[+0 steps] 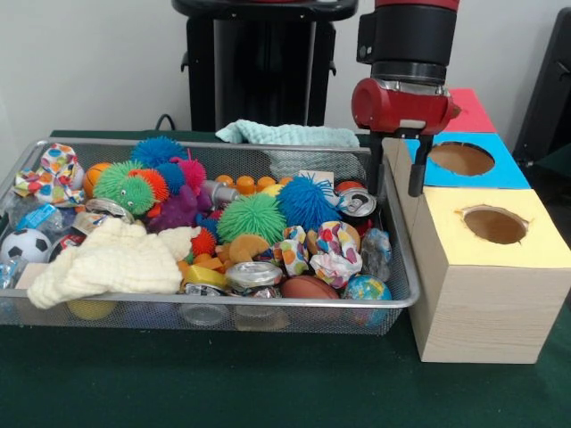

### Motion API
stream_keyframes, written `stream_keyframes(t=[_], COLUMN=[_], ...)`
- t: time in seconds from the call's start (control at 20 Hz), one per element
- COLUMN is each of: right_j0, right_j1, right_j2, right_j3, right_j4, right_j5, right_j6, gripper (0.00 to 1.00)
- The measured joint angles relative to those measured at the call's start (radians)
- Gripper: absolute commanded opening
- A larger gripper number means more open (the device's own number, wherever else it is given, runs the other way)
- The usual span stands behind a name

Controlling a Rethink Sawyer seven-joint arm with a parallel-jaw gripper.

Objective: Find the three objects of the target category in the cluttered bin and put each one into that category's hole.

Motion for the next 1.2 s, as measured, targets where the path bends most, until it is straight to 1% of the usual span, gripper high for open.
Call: stream_keyframes(t=[0.2,0.55,0.85,1.2], right_j0=[0.003,-0.011,-0.052,-0.149], right_j1=[0.002,0.029,0.029,0.024], right_j2=[-0.002,-0.015,-0.017,-0.010], right_j3=[0.000,0.000,0.000,0.008], right_j4=[0.000,0.000,0.000,0.000], right_j5=[0.000,0.000,0.000,0.000], right_j6=[0.000,0.000,0.000,0.000], gripper=[1.00,1.00,1.00,1.00])
